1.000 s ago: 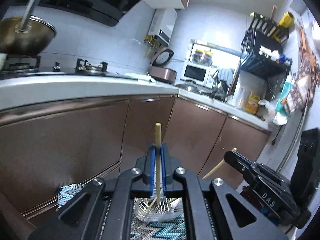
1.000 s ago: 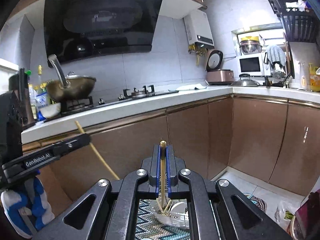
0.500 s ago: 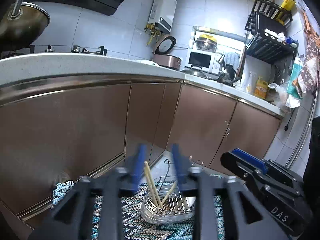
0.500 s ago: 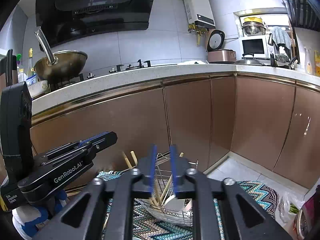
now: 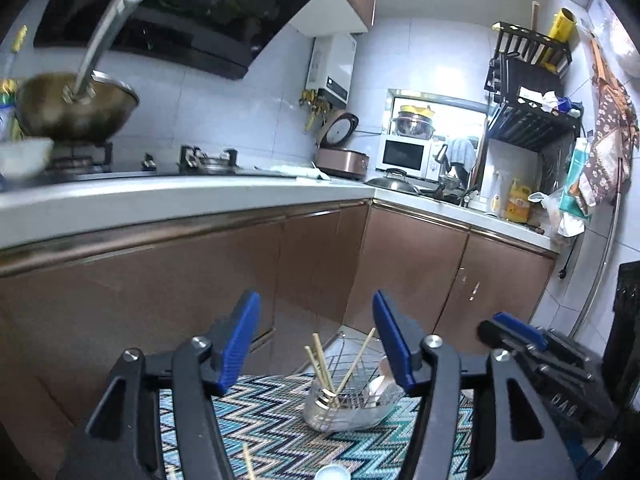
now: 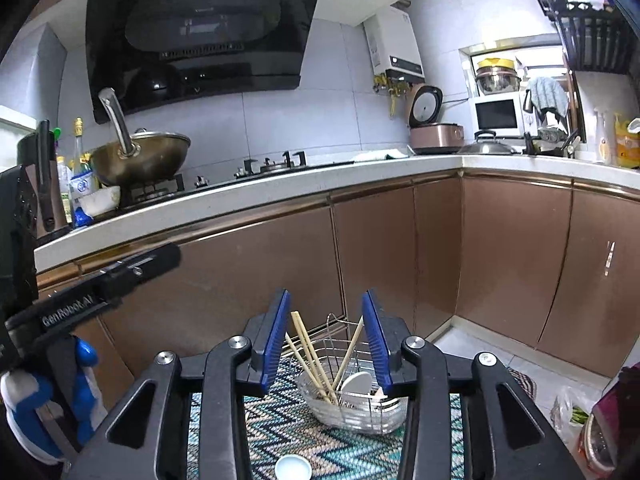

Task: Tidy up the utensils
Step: 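Withdraw both open tools up from the holder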

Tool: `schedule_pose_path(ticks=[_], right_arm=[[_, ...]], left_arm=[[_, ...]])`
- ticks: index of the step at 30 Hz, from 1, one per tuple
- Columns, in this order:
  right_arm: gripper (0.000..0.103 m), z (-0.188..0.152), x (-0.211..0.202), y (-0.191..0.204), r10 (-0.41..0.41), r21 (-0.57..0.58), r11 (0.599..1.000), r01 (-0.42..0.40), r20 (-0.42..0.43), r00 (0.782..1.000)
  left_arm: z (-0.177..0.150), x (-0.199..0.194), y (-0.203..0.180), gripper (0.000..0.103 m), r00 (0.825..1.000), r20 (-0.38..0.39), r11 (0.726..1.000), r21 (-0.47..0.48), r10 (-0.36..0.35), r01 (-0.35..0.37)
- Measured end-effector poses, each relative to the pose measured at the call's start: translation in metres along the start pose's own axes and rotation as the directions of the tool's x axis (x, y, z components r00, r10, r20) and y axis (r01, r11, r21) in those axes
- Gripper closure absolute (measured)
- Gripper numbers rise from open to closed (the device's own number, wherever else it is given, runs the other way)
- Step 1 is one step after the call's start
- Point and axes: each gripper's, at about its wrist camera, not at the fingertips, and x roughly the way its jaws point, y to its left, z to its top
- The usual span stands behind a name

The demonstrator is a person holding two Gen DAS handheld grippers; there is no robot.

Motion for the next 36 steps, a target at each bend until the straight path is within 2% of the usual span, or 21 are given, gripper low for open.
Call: schedule_pose_path(ticks=[6, 16, 26, 36], right_arm=[[0.064, 0.005, -0.055, 0.002, -0.008, -0.016, 1.000, 0.009, 0.035, 0.999], [0.064, -0.002, -0.128, 0.007, -0.008, -0.030, 0.999, 0.010, 0.071, 0.997], [0.064, -0.013, -0.160, 0.010, -0.003, 0.008, 1.000, 0.002, 0.078, 0.997], [0.064, -0.022, -0.182, 0.019, 0.004, 0.024, 1.000, -0.006, 0.075, 0.997]], left_arm=[[0.006, -0.053, 0.006, 0.045, 1.000, 0.018, 1.000, -0.004, 0.007, -0.007], [0.000, -0.116, 0.029, 0.045, 0.999, 0.021, 0.999, -0.022, 0.049, -0.048], [-0.011, -0.157, 0.044, 0.045, 0.997, 0.016, 0.997, -0.036, 0.073, -0.073], [-0.014, -0.189, 0.044, 0.045, 0.997, 0.027, 0.997, -0.041, 0.073, -0.071]])
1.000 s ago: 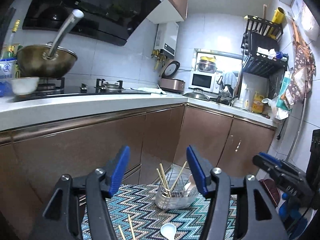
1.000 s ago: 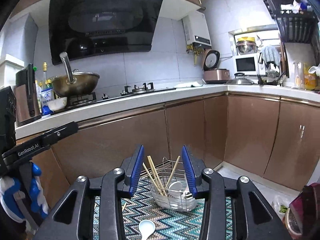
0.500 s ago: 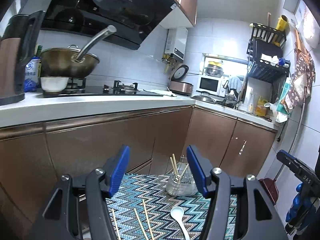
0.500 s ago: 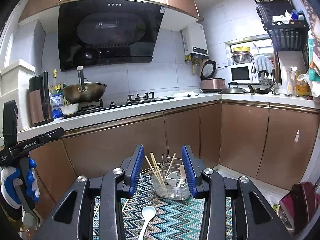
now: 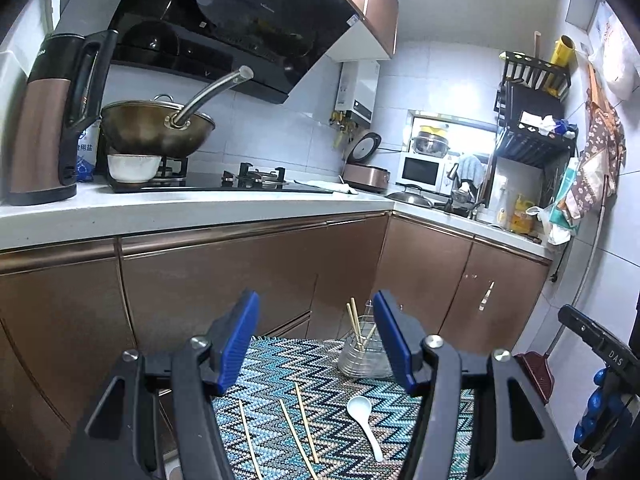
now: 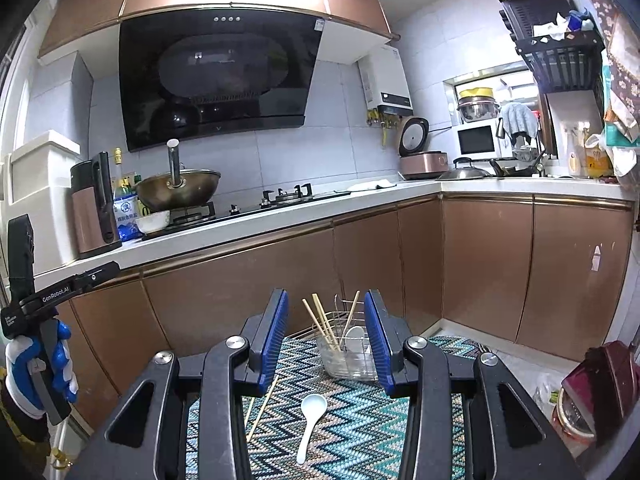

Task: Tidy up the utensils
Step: 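Withdraw both open tools up from the holder, then lower both tools toward the white spoon and chopsticks on the cloth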

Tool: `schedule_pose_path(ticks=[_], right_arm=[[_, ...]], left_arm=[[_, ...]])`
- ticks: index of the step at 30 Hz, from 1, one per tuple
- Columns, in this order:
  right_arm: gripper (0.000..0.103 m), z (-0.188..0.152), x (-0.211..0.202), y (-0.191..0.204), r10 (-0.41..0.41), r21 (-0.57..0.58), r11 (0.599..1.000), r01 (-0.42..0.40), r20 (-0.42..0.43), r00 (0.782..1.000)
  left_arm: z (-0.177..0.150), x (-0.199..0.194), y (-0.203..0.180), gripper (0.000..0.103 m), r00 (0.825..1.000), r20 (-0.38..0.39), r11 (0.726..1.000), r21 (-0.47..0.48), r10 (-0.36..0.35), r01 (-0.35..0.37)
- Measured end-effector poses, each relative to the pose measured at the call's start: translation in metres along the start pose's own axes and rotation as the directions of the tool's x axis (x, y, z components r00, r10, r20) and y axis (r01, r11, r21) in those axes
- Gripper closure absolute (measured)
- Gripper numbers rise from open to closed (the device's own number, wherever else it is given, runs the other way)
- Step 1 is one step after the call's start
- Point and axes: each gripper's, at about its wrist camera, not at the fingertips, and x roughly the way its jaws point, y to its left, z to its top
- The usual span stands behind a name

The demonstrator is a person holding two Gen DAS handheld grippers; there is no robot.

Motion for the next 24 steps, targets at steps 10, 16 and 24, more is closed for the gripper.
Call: schedule_pose_path(ticks=[10, 16, 24], right_arm=[[0.064, 0.003, -0.027, 0.011, 0.009, -0.003, 1.000, -0.009, 0.030, 1.000], [0.064, 0.005, -0.044, 0.018, 0.017, -0.015, 1.000, -0.016, 0.048, 0.999], [0.061, 0.004, -0.063, 0.027, 0.012, -0.040, 0.999, -0.009, 0.076, 0.997]], left_arm=[[0.003, -0.031, 0.003, 0.045, 1.000, 0.024, 1.000, 0.002, -0.006, 0.006], [0.004, -0.050, 0.004, 0.045, 0.999, 0.045, 1.000, 0.010, -0.010, 0.010], [0.002, -0.067, 0.007, 0.045, 0.997, 0.080, 1.000, 0.011, 0.013, -0.014]])
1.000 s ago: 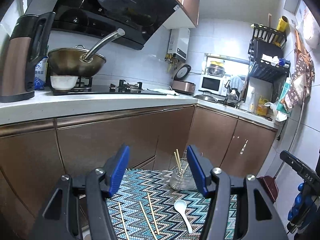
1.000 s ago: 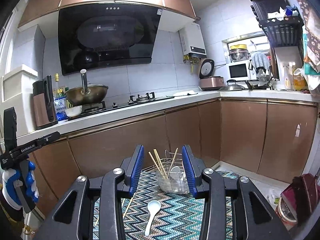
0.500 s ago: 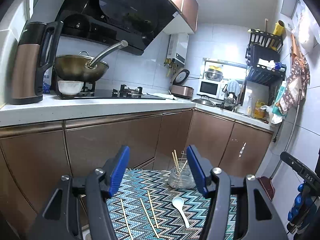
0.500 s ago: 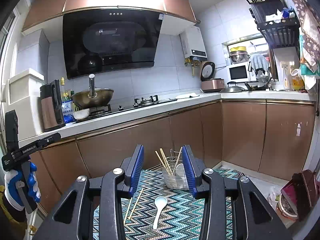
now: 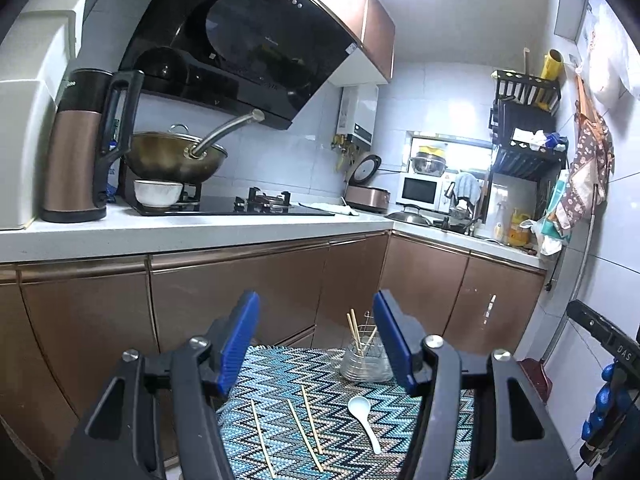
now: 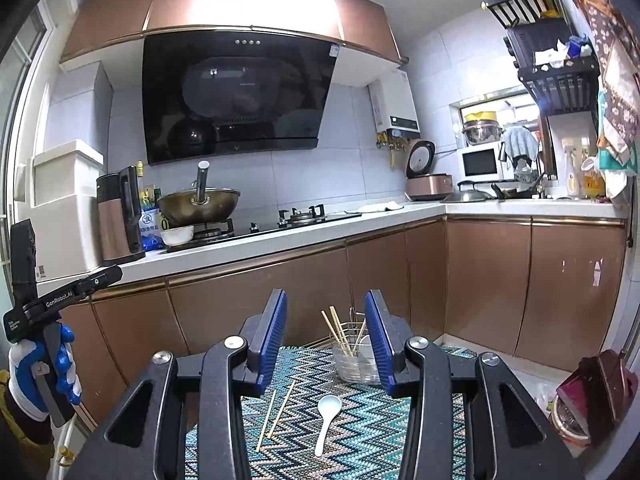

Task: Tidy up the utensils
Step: 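Lower both tools toward the white spoon and chopsticks on the cloth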

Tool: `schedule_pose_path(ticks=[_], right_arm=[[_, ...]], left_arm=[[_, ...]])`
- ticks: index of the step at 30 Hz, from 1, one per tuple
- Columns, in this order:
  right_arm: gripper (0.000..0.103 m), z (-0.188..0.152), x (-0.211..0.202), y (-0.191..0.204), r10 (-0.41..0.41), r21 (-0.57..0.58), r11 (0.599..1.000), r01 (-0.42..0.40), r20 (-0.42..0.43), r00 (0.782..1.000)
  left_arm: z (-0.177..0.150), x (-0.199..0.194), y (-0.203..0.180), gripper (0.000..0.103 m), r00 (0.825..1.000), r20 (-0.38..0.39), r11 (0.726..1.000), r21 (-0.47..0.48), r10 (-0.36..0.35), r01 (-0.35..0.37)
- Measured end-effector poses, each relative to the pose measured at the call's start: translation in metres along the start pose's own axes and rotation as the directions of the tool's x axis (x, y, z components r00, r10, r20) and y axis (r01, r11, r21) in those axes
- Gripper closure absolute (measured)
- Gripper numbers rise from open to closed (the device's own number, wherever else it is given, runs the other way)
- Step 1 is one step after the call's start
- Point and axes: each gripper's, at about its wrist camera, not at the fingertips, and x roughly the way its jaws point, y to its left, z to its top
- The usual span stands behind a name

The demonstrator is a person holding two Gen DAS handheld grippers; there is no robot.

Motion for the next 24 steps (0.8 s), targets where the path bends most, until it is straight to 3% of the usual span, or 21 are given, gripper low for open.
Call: schedule_pose_path(ticks=[10, 16, 21, 24], right_arm=[[0.058, -0.004, 0.000, 0.000, -0.051, -0.018, 0.999, 0.051, 0.003, 0.999], [0.058, -0.016, 0.022, -0.008, -0.040, -0.008, 0.999, 0.040, -0.049, 0.998], [0.058, -0.033, 0.057, -0.016, -0.006, 0.014, 1.000, 0.008, -0.130, 0.992], [0.058, -0.046, 0.082, -0.022, 0.017, 0.029, 1.000, -0.011, -0.185, 0.983]], left_arm=[[-0.010, 0.007, 0.001, 0.041, 0.999, -0.007, 0.999, 0.015, 0.033, -0.033], [-0.028, 0.043, 0.008, 0.041, 0.994, -0.108, 1.000, 0.005, 0.027, -0.026], [-0.051, 0.088, 0.016, 0.041, 0.971, -0.239, 1.000, -0.022, 0.000, -0.006], [-0.072, 0.125, 0.022, 0.041, 0.939, -0.343, 0.999, -0.042, -0.023, 0.009]])
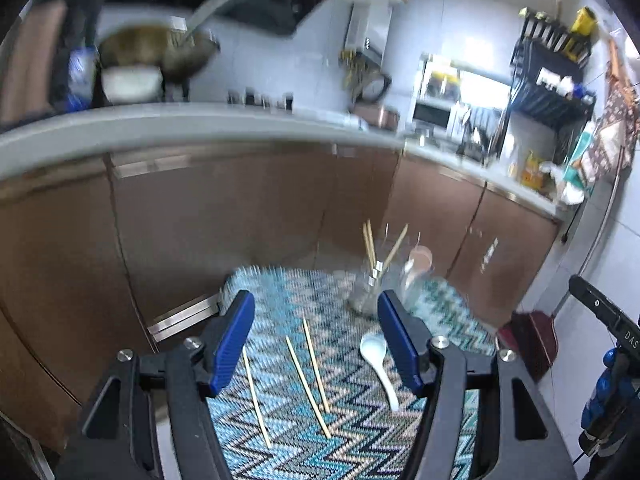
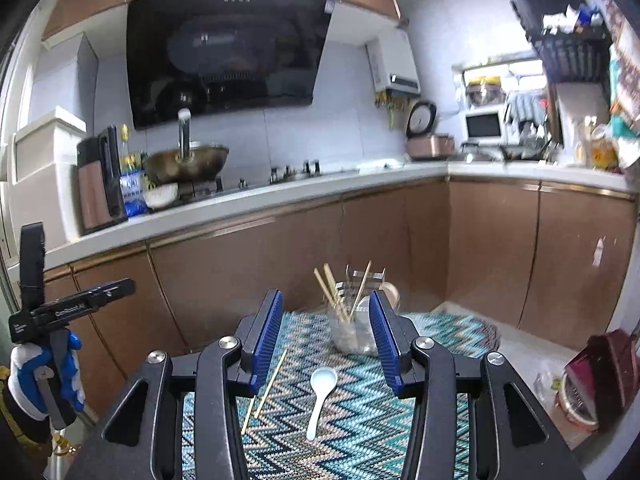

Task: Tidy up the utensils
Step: 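Lower both tools toward the white spoon and chopsticks on the cloth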

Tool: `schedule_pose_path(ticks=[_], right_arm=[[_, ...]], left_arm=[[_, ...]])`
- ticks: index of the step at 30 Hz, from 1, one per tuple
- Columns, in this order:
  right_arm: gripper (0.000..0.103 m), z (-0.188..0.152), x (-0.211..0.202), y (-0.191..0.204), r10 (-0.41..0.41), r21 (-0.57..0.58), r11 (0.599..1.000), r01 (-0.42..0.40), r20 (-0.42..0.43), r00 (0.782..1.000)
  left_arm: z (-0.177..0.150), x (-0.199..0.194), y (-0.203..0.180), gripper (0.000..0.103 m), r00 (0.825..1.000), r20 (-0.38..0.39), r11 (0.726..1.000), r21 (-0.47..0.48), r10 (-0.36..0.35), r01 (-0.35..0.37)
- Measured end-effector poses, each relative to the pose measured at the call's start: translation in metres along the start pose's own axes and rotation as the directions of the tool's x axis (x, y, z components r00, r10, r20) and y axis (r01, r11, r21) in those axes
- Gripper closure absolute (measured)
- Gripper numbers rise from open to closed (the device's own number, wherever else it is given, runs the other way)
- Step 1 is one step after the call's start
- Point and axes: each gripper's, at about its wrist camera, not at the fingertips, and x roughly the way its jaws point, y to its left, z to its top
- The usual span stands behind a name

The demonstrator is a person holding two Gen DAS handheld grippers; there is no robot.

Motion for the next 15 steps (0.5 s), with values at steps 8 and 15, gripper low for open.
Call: schedule_pose_path(ticks=[8, 15], right_arm=[[0.058, -0.039, 0.101, -0.028, 0.125, 0.111, 0.988, -0.104, -0.207, 0.970], [0.063, -0.085, 0.195, -0.041, 0.207, 0.176, 0.973, -0.150, -0.376, 0.903]], left_arm=[[-0.027, 0.118, 0.016, 0.048, 0.954, -0.294, 0.997, -0.069, -0.055, 0.036], [-0.048, 0.203, 0.038, 0.060, 0.868, -0.486, 0.987, -0.157, -0.099, 0.025]])
